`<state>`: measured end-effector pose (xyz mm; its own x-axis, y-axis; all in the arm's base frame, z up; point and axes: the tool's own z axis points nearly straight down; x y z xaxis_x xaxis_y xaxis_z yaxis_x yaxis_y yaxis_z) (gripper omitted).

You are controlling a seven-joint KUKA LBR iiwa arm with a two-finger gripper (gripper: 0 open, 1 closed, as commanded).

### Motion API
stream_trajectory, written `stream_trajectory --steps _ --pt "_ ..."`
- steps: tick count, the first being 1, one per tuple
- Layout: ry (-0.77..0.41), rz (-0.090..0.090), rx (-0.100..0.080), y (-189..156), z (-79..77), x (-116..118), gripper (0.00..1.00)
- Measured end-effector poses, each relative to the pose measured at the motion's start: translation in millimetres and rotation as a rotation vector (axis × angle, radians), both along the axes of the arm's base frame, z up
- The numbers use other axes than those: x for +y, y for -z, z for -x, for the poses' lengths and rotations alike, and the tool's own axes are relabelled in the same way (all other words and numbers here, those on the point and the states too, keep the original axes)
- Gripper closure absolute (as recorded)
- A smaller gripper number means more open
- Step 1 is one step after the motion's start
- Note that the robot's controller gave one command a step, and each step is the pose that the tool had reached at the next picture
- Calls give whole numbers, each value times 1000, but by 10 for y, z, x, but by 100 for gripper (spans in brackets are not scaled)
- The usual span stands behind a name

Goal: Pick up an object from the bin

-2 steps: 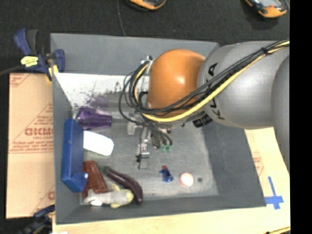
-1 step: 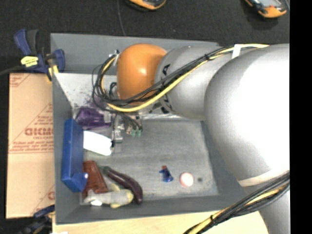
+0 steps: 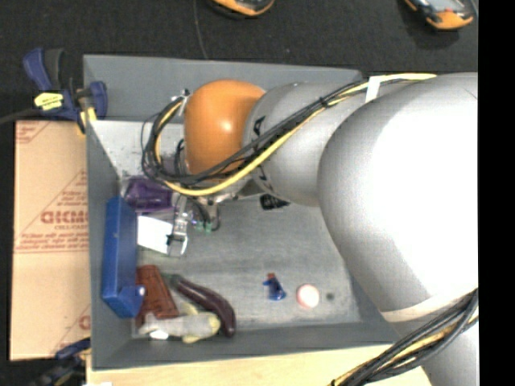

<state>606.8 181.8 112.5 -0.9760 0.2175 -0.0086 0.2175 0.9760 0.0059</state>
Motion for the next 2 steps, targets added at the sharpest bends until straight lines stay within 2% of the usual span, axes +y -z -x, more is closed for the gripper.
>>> stream_trajectory --steps 1,2 --pt "-135 3 -5 84 172 173 0" --pt "46 -2 -4 282 192 119 0"
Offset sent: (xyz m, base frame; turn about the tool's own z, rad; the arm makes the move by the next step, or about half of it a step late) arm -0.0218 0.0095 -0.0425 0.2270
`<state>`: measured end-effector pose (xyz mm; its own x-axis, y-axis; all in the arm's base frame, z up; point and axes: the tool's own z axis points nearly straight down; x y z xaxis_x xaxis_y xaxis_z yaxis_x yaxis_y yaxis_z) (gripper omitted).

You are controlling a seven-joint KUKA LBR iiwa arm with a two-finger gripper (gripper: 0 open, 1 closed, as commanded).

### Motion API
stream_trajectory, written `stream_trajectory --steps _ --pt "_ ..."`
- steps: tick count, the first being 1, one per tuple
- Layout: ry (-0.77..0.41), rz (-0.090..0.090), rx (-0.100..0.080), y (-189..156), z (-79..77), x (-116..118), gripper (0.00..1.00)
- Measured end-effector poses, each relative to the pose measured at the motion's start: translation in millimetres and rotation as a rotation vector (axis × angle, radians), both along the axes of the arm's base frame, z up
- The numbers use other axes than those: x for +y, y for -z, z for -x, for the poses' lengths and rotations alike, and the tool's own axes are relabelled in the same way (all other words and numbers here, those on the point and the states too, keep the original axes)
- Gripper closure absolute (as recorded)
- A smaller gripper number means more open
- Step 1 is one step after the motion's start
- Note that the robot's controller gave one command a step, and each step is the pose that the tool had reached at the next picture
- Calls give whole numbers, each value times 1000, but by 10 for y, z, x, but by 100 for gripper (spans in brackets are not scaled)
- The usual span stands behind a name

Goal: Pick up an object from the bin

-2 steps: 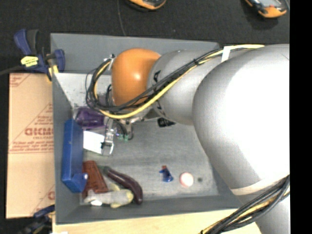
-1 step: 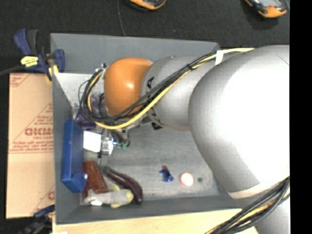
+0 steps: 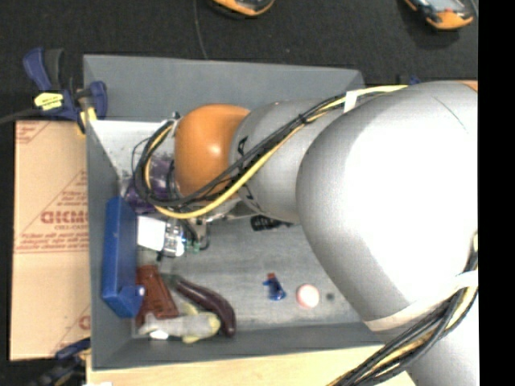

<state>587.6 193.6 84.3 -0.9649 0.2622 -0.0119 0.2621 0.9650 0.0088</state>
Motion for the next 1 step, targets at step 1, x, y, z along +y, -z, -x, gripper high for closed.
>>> stream_trajectory --steps 1 --pt "-80 3 -10 113 123 -51 100"
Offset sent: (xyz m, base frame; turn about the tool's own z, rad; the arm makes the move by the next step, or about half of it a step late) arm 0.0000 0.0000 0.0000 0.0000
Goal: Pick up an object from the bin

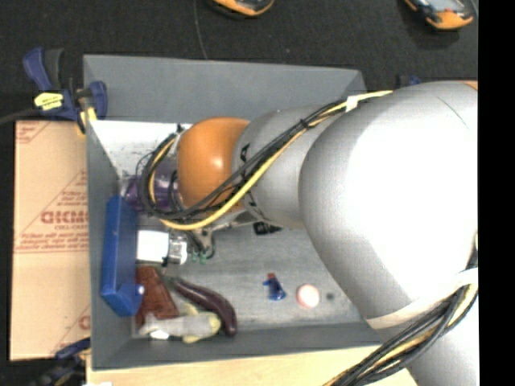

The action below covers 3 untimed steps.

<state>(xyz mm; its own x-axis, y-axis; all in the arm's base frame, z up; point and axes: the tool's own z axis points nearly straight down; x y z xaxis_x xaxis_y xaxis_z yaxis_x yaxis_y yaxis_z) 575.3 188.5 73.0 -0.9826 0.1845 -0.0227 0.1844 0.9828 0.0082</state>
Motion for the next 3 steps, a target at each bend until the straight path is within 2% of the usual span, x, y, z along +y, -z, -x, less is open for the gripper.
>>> stream_trajectory --steps 1,2,3 --pt "1 0 0 -3 1 -1 100" --pt "1 3 15 -264 45 -8 100" --pt "1 0 8 -643 22 -3 100"
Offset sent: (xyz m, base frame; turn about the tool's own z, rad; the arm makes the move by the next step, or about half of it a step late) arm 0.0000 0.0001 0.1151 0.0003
